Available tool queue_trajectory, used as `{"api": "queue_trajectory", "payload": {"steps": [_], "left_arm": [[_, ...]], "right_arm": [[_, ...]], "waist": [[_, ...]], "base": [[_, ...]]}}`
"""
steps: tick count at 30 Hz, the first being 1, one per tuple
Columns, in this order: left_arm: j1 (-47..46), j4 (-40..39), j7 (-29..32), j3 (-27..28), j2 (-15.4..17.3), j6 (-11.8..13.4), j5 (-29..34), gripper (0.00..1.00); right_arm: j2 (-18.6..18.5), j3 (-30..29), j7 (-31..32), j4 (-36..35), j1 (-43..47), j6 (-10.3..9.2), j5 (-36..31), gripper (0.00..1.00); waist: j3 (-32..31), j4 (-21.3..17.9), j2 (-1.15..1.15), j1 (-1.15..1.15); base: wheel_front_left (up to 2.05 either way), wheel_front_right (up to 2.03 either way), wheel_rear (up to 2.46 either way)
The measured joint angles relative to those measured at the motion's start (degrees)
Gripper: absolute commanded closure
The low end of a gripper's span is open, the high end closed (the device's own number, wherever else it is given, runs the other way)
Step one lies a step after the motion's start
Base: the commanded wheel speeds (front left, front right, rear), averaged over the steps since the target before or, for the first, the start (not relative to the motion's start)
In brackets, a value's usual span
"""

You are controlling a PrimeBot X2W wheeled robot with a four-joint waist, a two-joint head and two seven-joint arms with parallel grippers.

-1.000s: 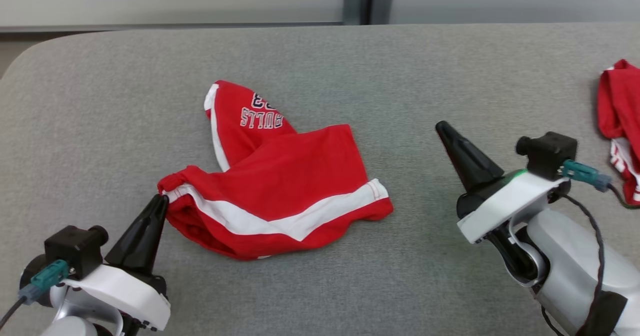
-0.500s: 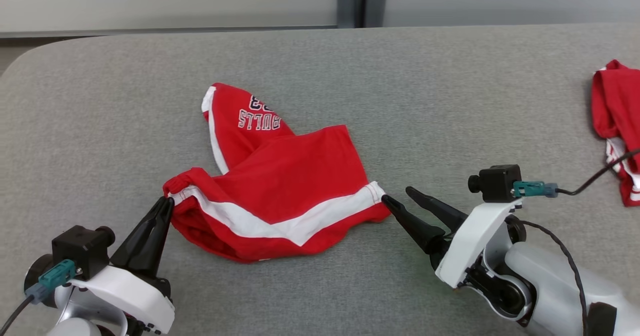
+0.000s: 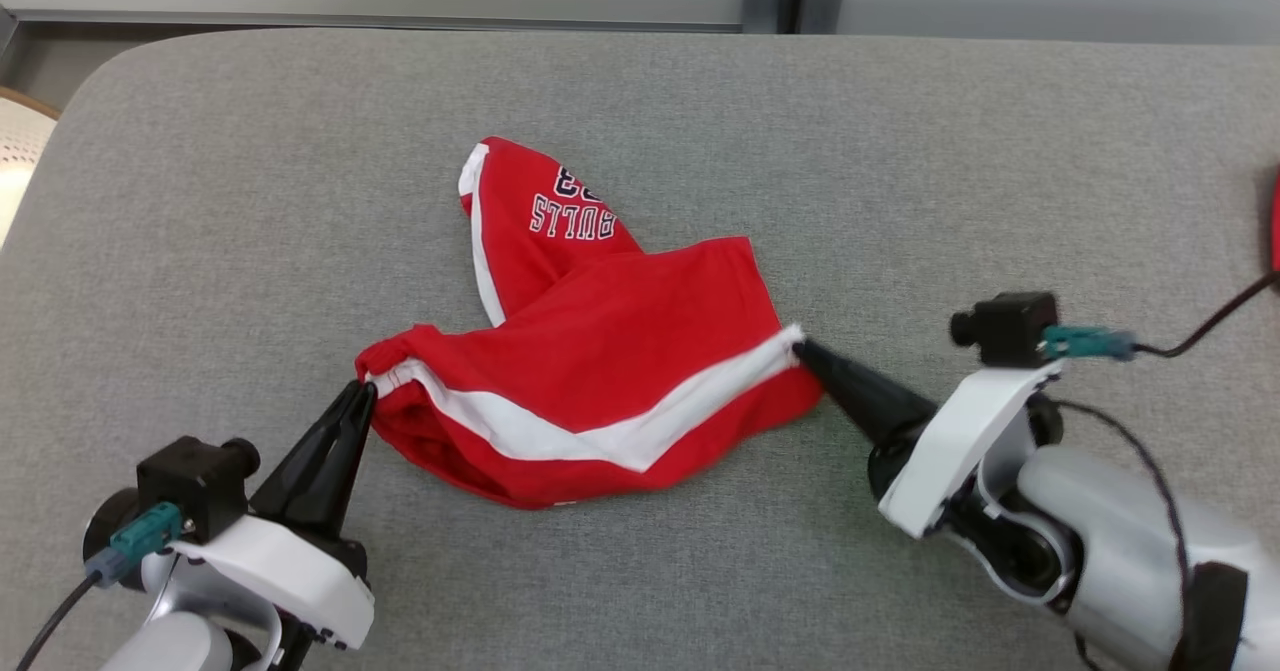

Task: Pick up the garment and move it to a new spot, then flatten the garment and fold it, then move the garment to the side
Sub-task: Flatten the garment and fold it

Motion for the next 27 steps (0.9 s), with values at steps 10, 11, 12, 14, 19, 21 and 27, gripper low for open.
{"api": "queue_trajectory", "payload": {"steps": [10, 11, 12, 14, 19, 21, 27], "left_arm": [[-15.64, -4.65, 5.09, -0.13, 2.67, -6.0, 2.22, 1.0], [-18.65, -5.11, 6.45, 0.08, 2.99, -6.72, 2.25, 1.0], [-21.95, -5.31, 7.76, 0.05, 3.0, -7.67, 2.56, 1.0], [-29.51, -4.67, 10.39, -0.49, 3.05, -10.15, 4.05, 1.0], [-49.37, 3.33, 11.47, -1.91, -0.25, -13.61, 6.39, 1.0], [-56.53, 7.16, 8.93, -2.75, -1.75, -14.03, 8.39, 1.0], [-67.26, 14.29, -1.15, -9.0, -4.03, -14.37, 12.66, 1.0]], "right_arm": [[-8.34, -11.24, -6.88, -6.6, -11.98, 0.0, -0.99, 1.0], [-8.7, -13.85, -6.94, -6.77, -13.9, 0.01, -2.0, 1.0], [-9.03, -15.96, -7.0, -6.88, -15.99, 0.01, -3.03, 1.0], [-9.83, -19.19, -7.02, -5.82, -20.23, 0.0, -6.61, 1.0], [-9.54, -25.96, -7.02, -0.99, -30.98, 0.0, -15.7, 1.0], [-8.9, -29.6, -7.03, -0.46, -34.38, 0.0, -19.71, 1.0], [-8.57, -34.95, -7.12, -4.69, -33.87, 0.01, -26.36, 1.0]], "waist": [[1.48, -5.02, 0.0, 0.0], [1.95, -5.72, 0.0, 0.0], [2.59, -6.35, 0.0, 0.0], [4.26, -7.41, 0.0, 0.0], [8.87, -10.08, 0.0, 0.0], [10.59, -11.2, 0.0, 0.0], [13.82, -14.54, 0.0, 0.0]], "base": [[0.0, 0.0, 0.0], [0.0, 0.0, 0.0], [0.0, 0.0, 0.0], [0.0, 0.0, 0.0], [0.0, 0.0, 0.0], [0.0, 0.0, 0.0], [0.0, 0.0, 0.0]]}}
